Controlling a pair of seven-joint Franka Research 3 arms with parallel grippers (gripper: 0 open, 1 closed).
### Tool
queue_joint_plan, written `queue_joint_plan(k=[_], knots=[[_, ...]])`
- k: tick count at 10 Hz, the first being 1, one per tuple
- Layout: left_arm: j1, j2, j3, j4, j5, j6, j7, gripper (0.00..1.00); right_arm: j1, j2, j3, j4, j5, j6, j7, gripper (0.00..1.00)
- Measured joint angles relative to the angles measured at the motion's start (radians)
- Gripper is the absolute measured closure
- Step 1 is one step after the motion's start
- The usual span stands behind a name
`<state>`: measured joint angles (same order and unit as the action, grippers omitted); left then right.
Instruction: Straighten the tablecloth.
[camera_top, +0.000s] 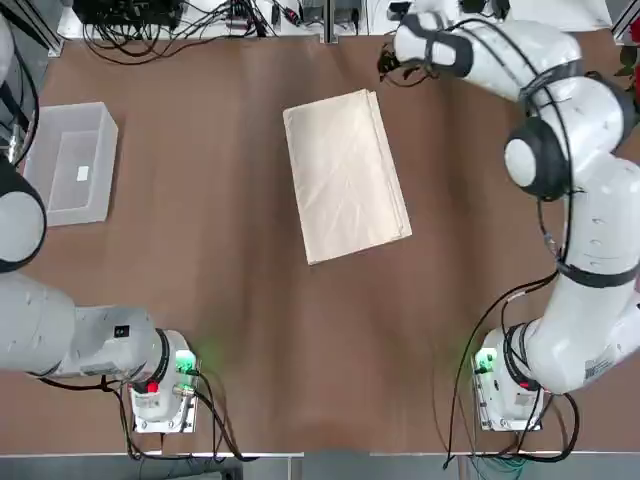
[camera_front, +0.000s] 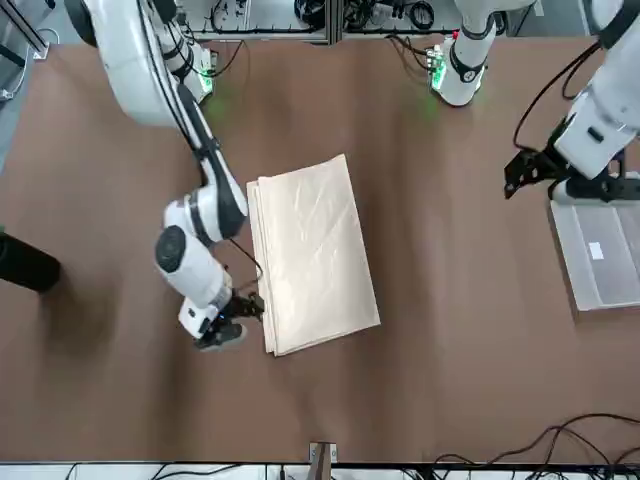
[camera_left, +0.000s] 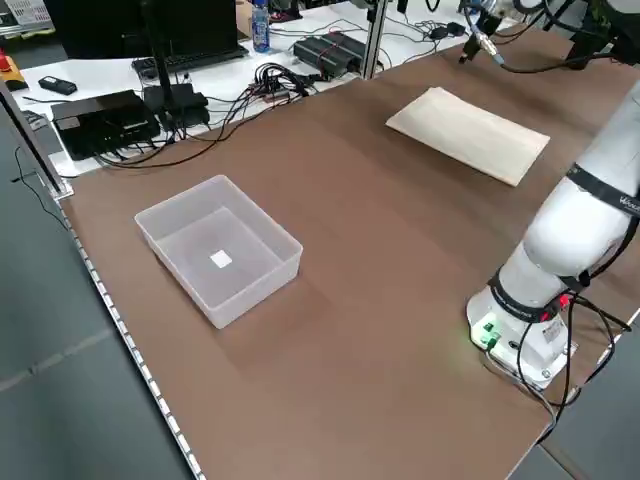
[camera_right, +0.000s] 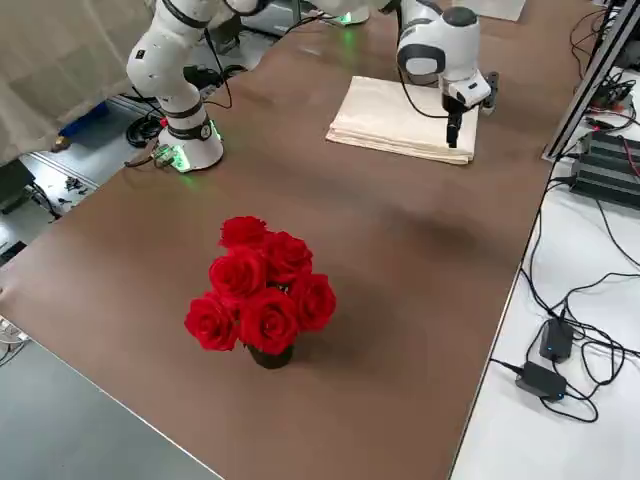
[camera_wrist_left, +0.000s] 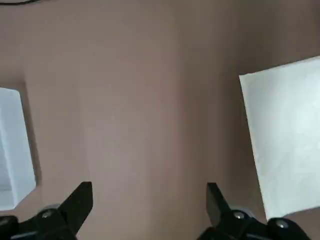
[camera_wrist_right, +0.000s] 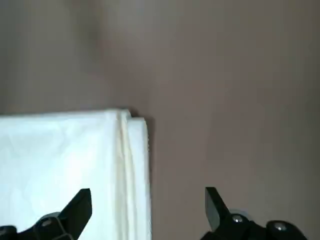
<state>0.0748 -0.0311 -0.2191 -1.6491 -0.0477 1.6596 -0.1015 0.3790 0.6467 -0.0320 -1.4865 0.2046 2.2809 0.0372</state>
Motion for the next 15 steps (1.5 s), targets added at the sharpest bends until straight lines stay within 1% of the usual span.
queue_joint_plan(k=[2, 3, 5, 6, 7, 8, 9, 11, 12, 13, 15], knots=[[0.004, -0.021, -0.001, 0.004, -0.001, -0.065, 0.004, 0.0, -0.036, -0.089, 0.004, -0.054, 0.009, -0.137, -0.072, 0.0], [0.012, -0.023, 0.0, 0.008, -0.001, -0.071, 0.004, 0.0, -0.061, -0.112, 0.01, -0.063, 0.055, -0.202, -0.106, 0.0], [0.021, -0.019, 0.0, 0.026, -0.001, -0.071, 0.005, 0.0, -0.124, -0.129, 0.013, -0.072, 0.273, -0.333, -0.224, 0.0], [0.022, -0.014, 0.0, 0.039, -0.001, -0.071, 0.005, 0.0, -0.165, -0.129, 0.013, -0.075, 0.346, -0.373, -0.294, 0.0], [0.022, -0.007, 0.0, 0.052, -0.001, -0.071, 0.005, 0.0, -0.202, -0.129, 0.015, -0.077, 0.379, -0.388, -0.365, 0.0], [0.022, 0.001, 0.0, 0.059, -0.001, -0.071, 0.005, 0.0, -0.225, -0.129, 0.017, -0.079, 0.436, -0.392, -0.448, 0.0], [0.022, 0.007, -0.001, 0.063, -0.001, -0.071, 0.005, 0.0, -0.232, -0.129, 0.017, -0.082, 0.514, -0.393, -0.522, 0.0], [0.022, 0.01, -0.001, 0.068, -0.002, -0.071, 0.005, 0.0, -0.235, -0.116, 0.018, -0.093, 0.619, -0.391, -0.629, 0.0], [0.019, 0.01, -0.002, 0.07, -0.002, -0.071, 0.005, 0.0, -0.236, -0.097, 0.018, -0.105, 0.681, -0.389, -0.704, 0.0], [0.001, 0.01, 0.015, 0.071, -0.002, -0.072, 0.005, 0.0, -0.239, -0.066, 0.018, -0.115, 0.741, -0.386, -0.784, 0.0], [-0.085, 0.009, 0.121, 0.072, -0.003, -0.074, 0.009, 0.0, -0.251, 0.004, 0.018, -0.123, 0.831, -0.383, -0.93, 0.0]])
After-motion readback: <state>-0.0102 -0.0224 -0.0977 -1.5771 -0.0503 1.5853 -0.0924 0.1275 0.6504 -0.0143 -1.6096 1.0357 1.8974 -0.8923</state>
